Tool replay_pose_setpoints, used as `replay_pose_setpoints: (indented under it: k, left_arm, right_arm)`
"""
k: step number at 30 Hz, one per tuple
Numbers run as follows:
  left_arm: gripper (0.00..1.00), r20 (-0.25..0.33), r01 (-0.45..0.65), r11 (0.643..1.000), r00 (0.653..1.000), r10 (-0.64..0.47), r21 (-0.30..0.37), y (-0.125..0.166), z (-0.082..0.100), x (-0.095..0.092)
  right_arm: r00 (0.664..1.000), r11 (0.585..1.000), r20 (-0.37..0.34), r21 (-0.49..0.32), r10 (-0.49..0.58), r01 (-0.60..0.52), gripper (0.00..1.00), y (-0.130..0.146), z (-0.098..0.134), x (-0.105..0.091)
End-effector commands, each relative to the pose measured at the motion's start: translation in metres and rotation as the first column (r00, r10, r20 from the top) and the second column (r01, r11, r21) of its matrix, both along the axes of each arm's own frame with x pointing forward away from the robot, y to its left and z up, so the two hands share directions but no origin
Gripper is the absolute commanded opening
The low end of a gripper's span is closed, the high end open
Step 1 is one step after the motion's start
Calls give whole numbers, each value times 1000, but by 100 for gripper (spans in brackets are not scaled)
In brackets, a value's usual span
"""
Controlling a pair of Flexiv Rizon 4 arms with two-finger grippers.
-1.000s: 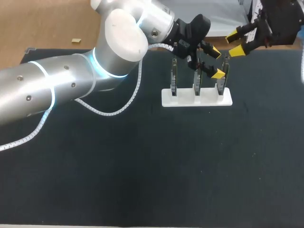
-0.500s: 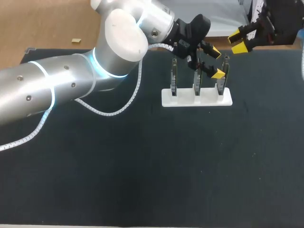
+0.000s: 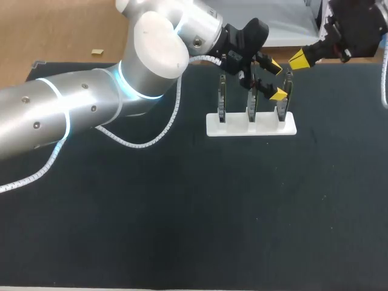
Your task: Pick up the optical module with the left hand, and insert it into the network port with the right hand.
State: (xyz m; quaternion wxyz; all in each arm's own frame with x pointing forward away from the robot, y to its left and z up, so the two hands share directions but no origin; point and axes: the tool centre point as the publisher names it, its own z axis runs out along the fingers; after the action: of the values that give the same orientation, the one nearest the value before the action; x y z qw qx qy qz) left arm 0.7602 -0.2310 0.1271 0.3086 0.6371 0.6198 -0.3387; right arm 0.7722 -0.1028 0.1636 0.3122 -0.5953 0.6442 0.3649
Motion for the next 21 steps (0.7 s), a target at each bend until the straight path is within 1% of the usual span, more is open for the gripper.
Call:
replay_pose_setpoints:
  k: [1,9,21]
  left_arm:
    - [100,1,-5,1000,1000,5,2,0,0,-2]
    - [100,1,-5,1000,1000,5,2,0,0,-2]
    - [100,1,-5,1000,1000,5,2,0,0,-2]
  right_arm:
    - [1000,1000,-7,-5,1,-1,0,1,-3,2]
    - [1000,1000,-23,-10,0,0,0,3,-9,3]
    - [1000,999,-27,-33,1,-2,0,3,-15,4]
